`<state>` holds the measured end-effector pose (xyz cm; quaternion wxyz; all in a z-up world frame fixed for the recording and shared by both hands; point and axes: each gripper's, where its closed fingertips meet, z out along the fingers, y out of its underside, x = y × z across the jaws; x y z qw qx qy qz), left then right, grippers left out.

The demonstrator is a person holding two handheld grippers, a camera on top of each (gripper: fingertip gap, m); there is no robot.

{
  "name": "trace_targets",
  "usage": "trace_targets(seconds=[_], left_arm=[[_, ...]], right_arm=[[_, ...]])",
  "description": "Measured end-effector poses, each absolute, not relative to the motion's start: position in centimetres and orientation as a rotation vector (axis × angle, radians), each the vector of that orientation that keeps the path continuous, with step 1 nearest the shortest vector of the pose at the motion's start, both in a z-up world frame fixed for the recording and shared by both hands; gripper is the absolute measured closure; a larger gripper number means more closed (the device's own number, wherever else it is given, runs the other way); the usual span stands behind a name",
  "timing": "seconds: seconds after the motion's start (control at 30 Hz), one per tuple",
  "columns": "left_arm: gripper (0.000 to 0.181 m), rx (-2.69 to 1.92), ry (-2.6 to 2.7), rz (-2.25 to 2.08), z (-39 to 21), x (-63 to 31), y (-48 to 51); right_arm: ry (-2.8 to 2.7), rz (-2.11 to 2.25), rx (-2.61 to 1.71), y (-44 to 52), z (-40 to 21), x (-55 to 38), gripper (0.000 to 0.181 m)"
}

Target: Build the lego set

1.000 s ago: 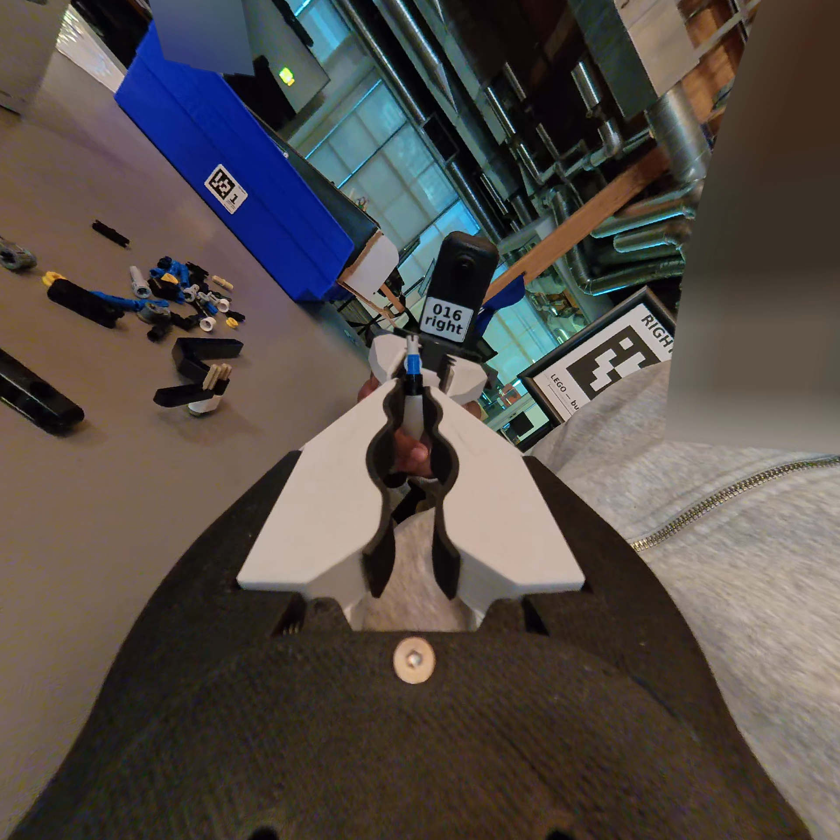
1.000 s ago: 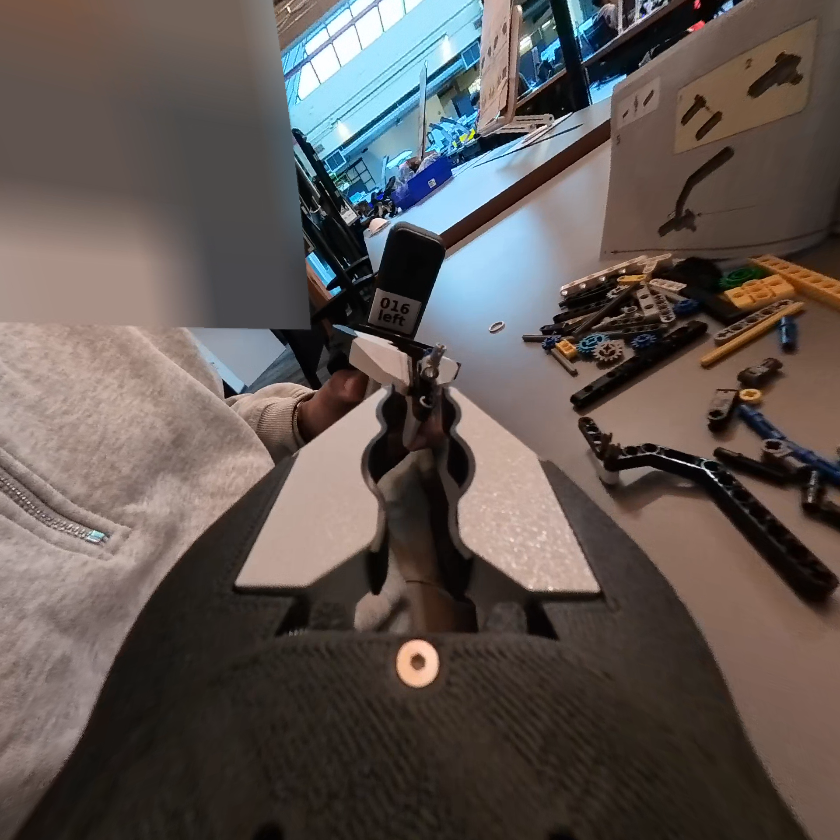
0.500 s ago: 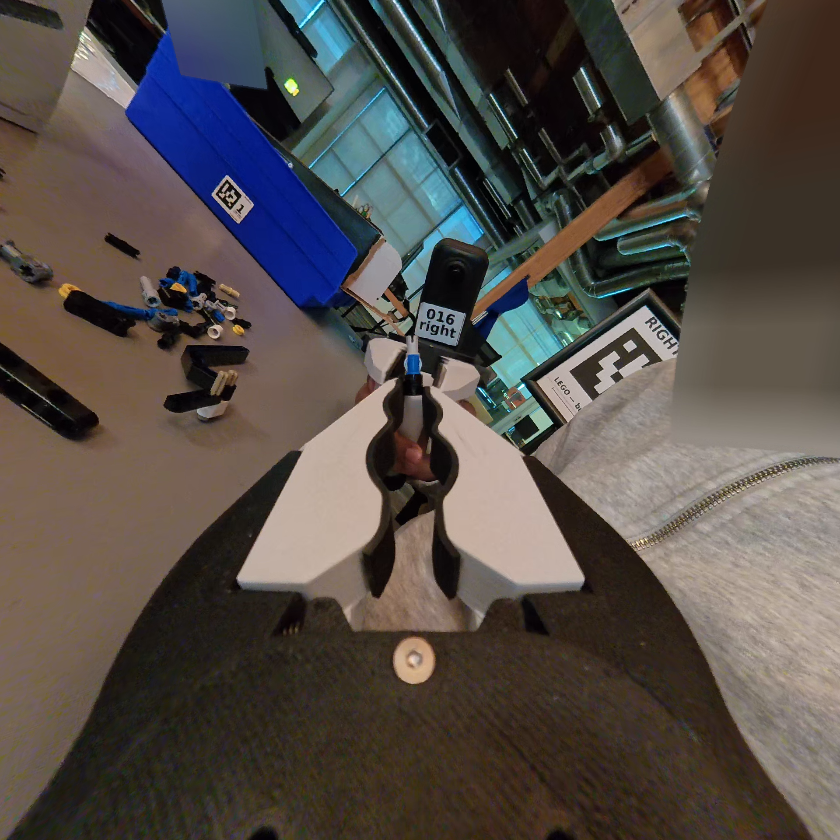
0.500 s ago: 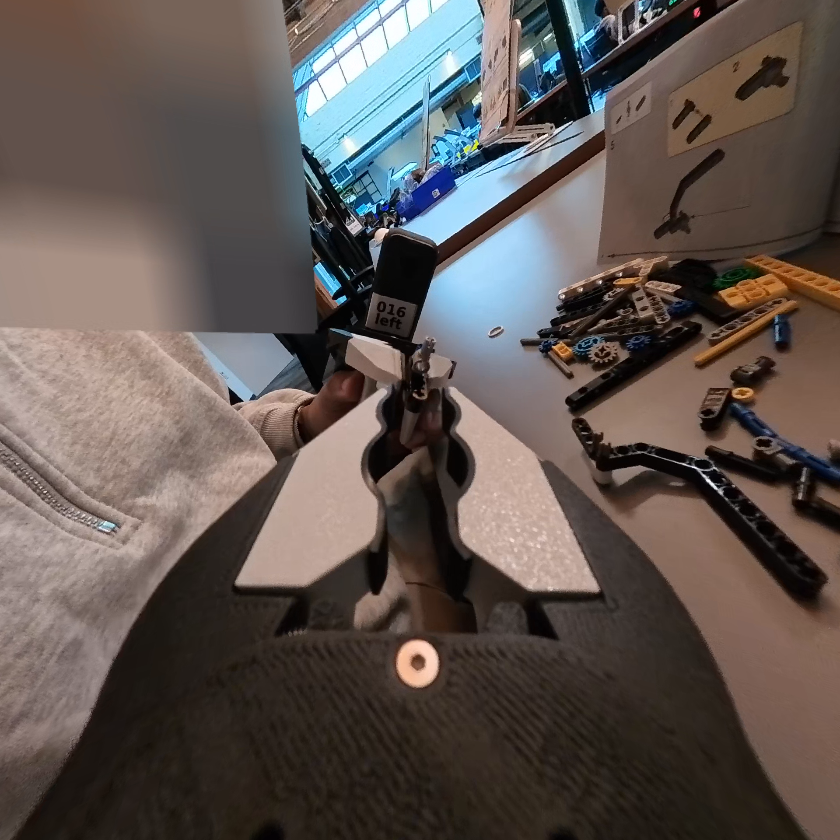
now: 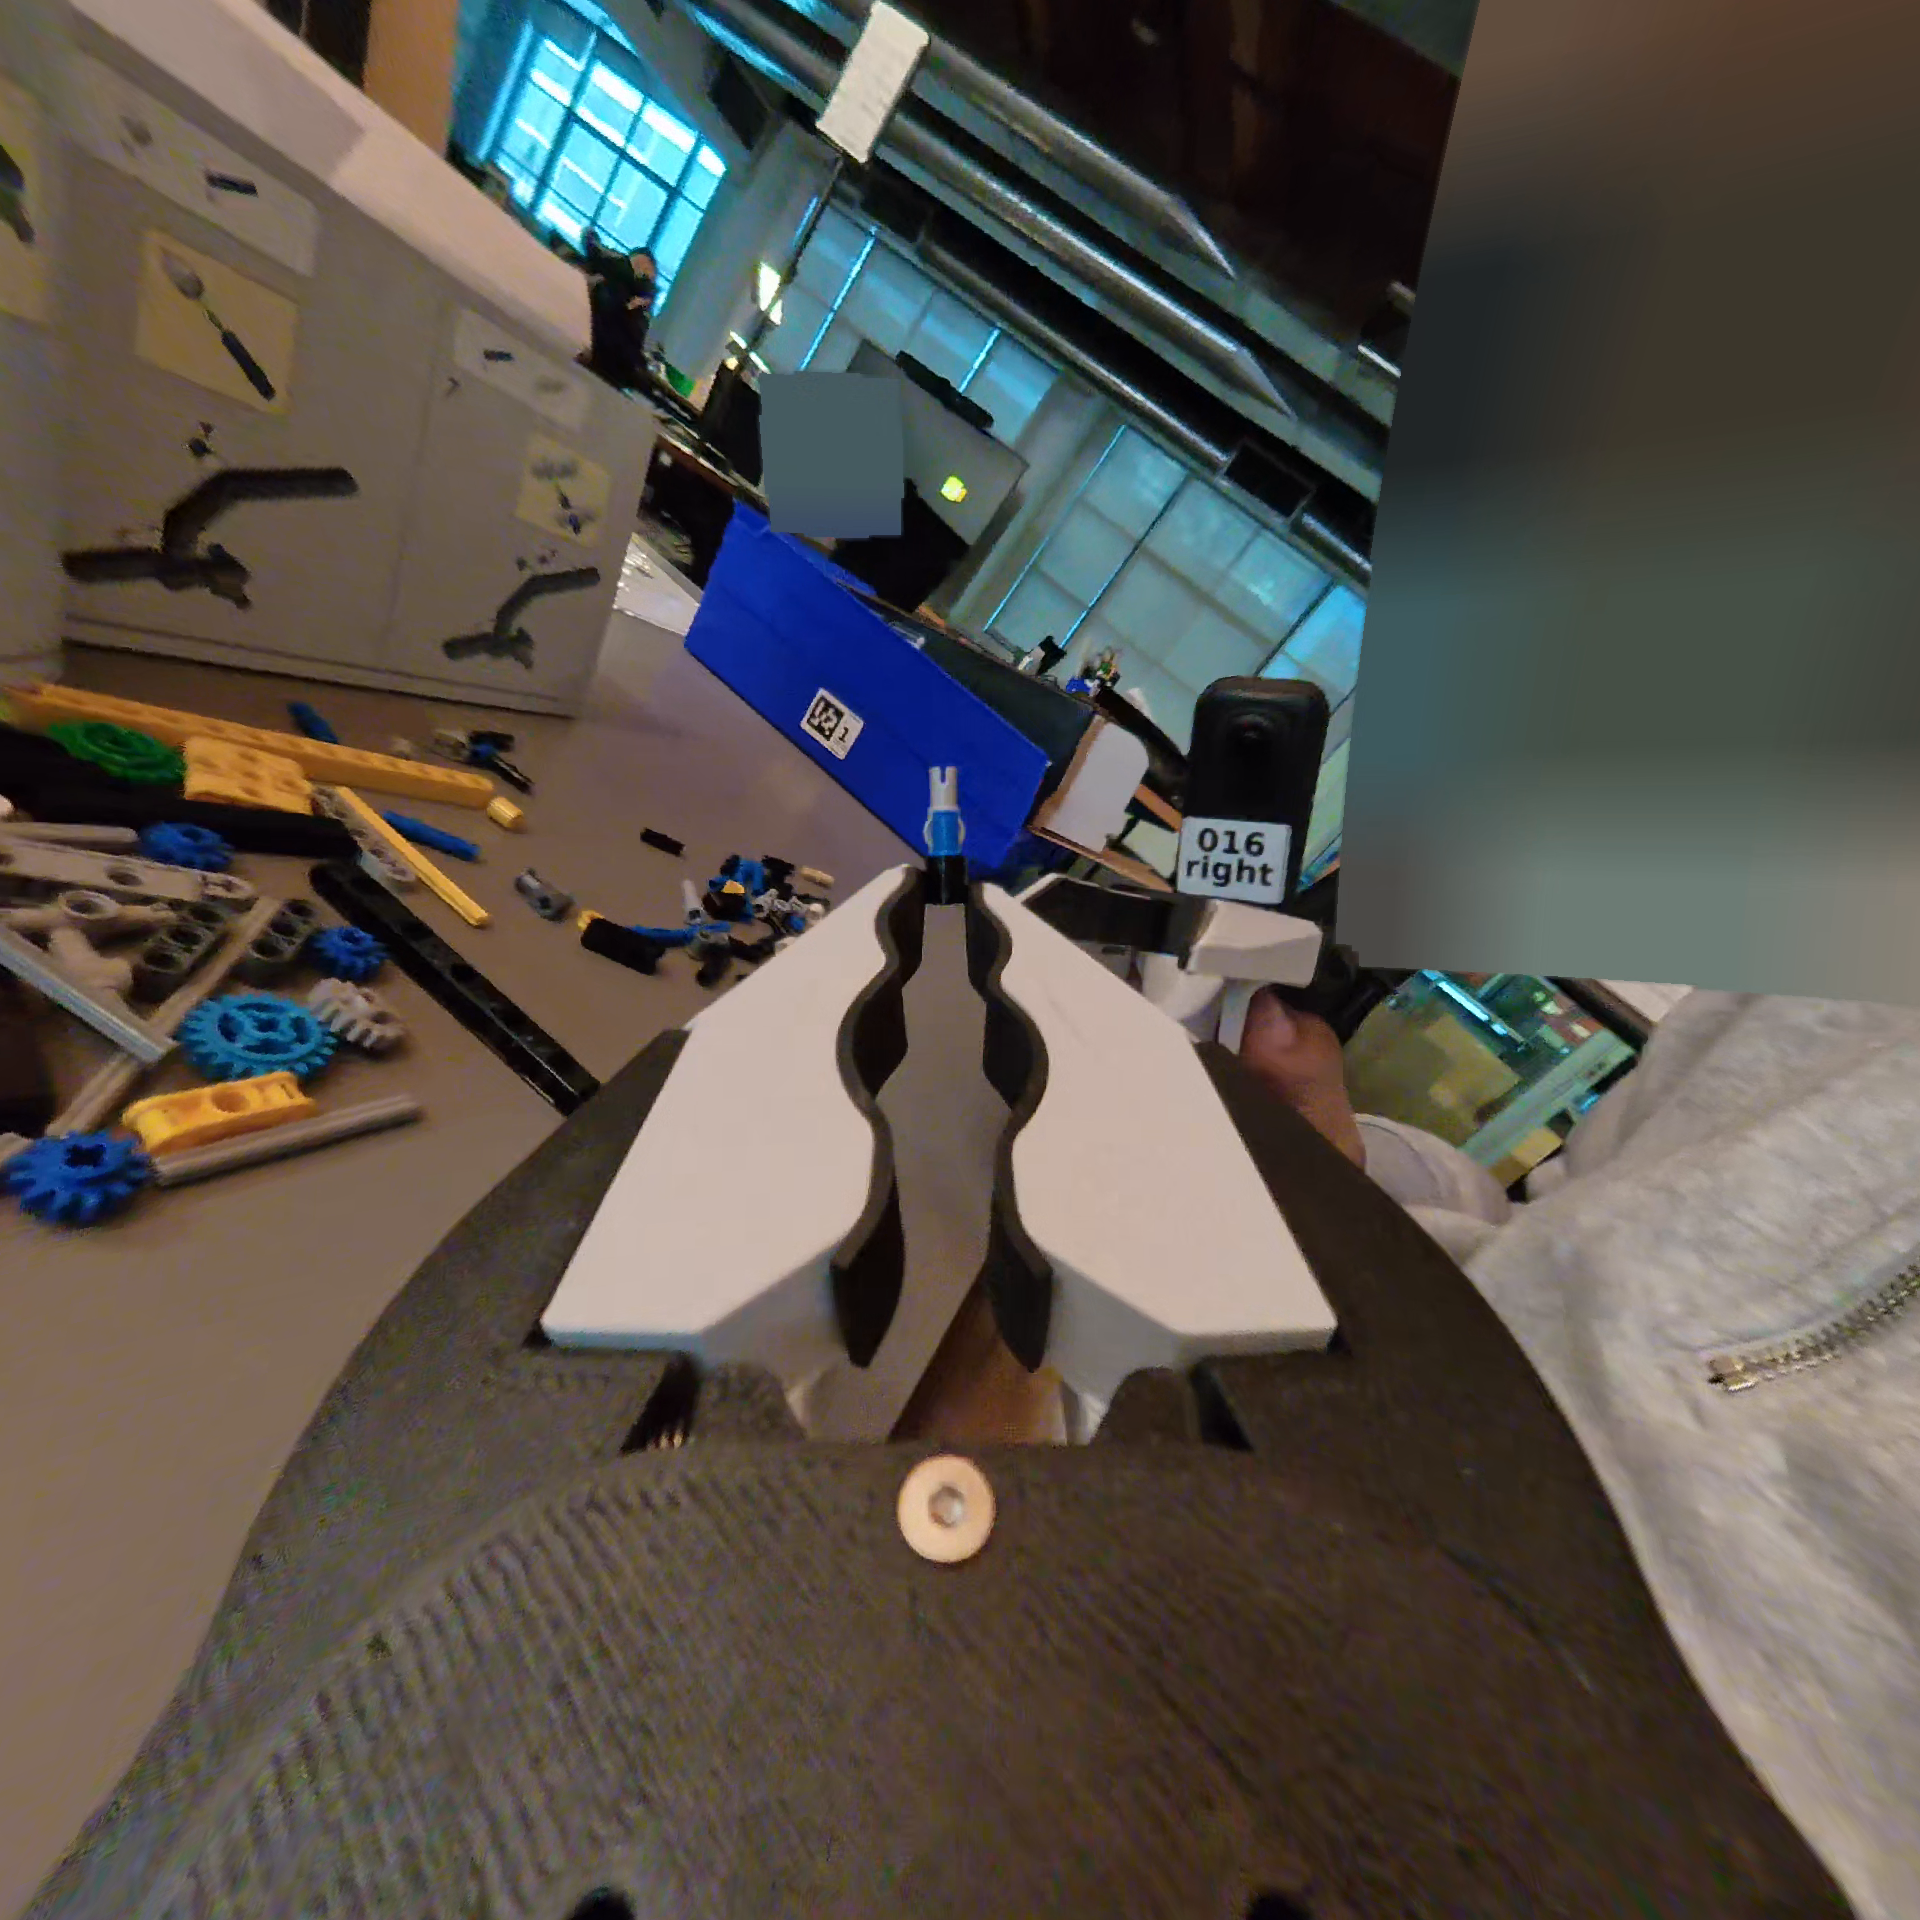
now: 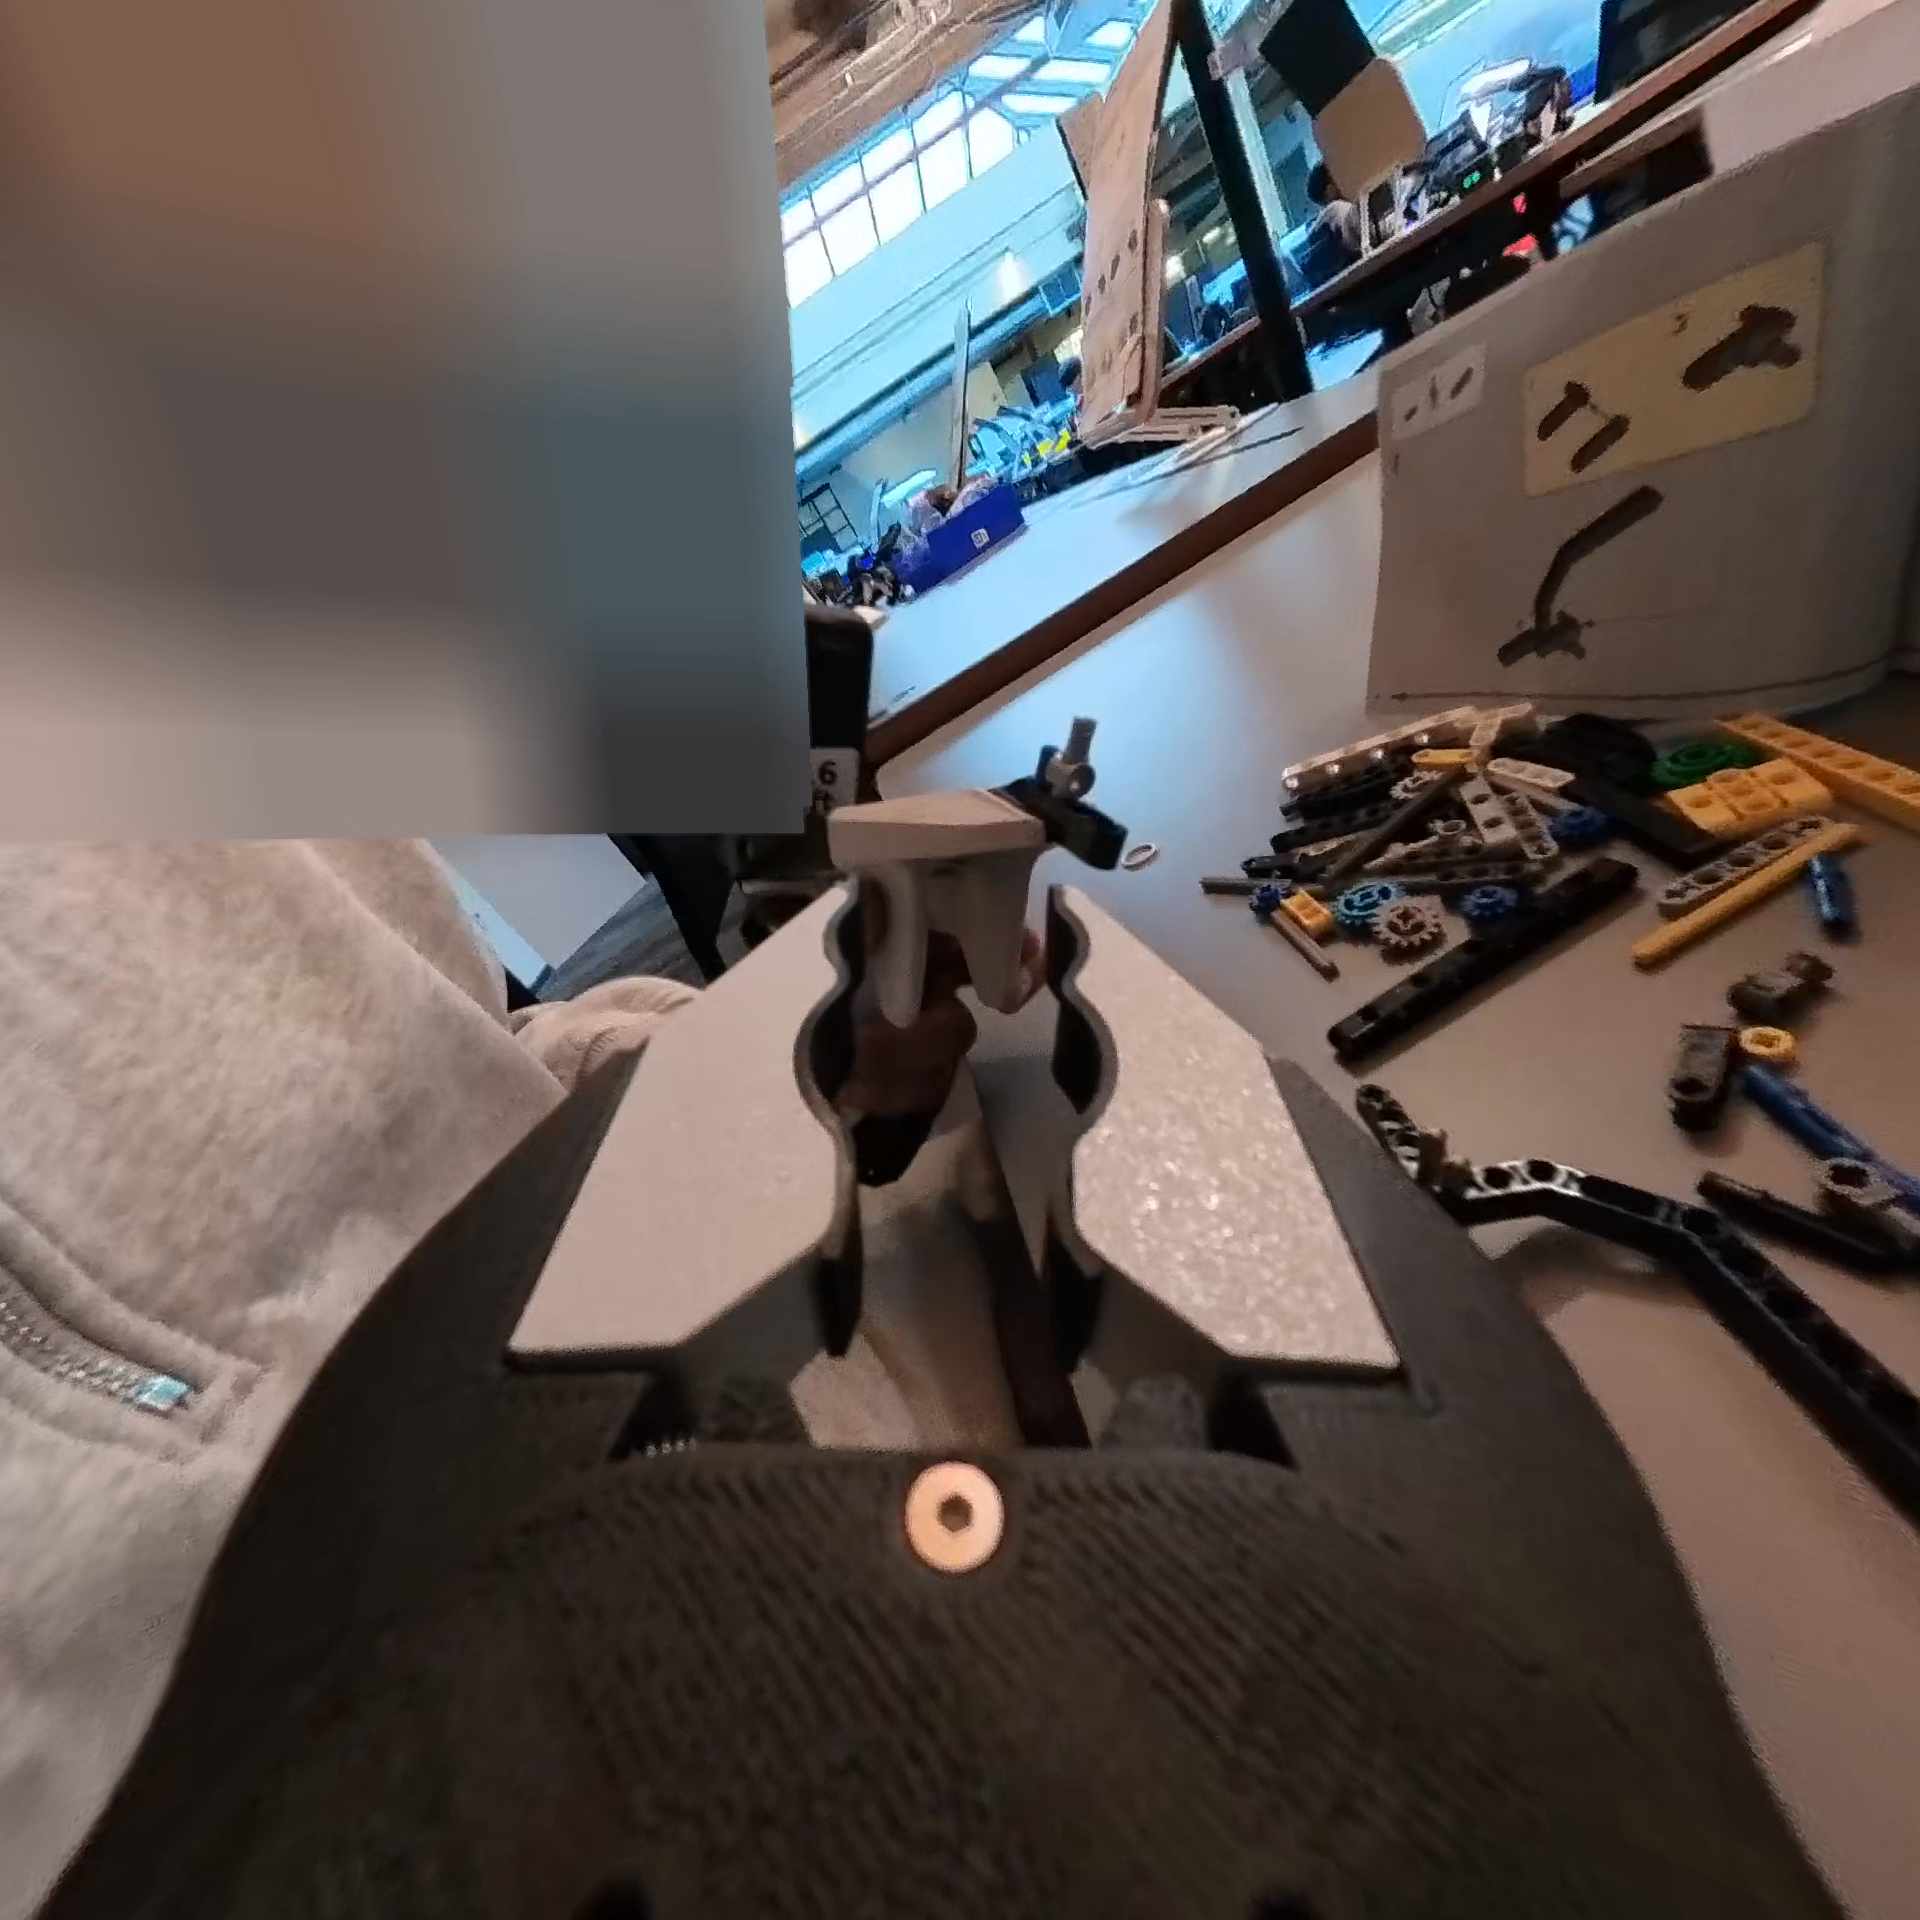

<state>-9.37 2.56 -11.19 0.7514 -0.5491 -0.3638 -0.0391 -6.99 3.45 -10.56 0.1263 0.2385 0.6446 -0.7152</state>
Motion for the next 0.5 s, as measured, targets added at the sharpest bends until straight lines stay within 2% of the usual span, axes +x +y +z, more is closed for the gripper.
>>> trace_targets(seconds=[0.13, 0.3, 0.5], left_arm=[[0.175, -1.239, -0.776, -0.050, -11.3, -9.1, 2.9], [0.176, -1.313, -0.750, 0.015, -11.6, -8.7, 3.5], [0.176, -1.380, -0.728, 0.133, -12.0, -8.7, 3.8]], right_arm=[[1.972, -2.035, 0.664, 2.7, -11.7, -6.5, 0.148], [1.904, -2.052, 0.718, 2.7, -11.5, -6.8, 0.137], [1.848, -2.048, 0.753, 2.8, -11.4, -6.8, 0.131]])
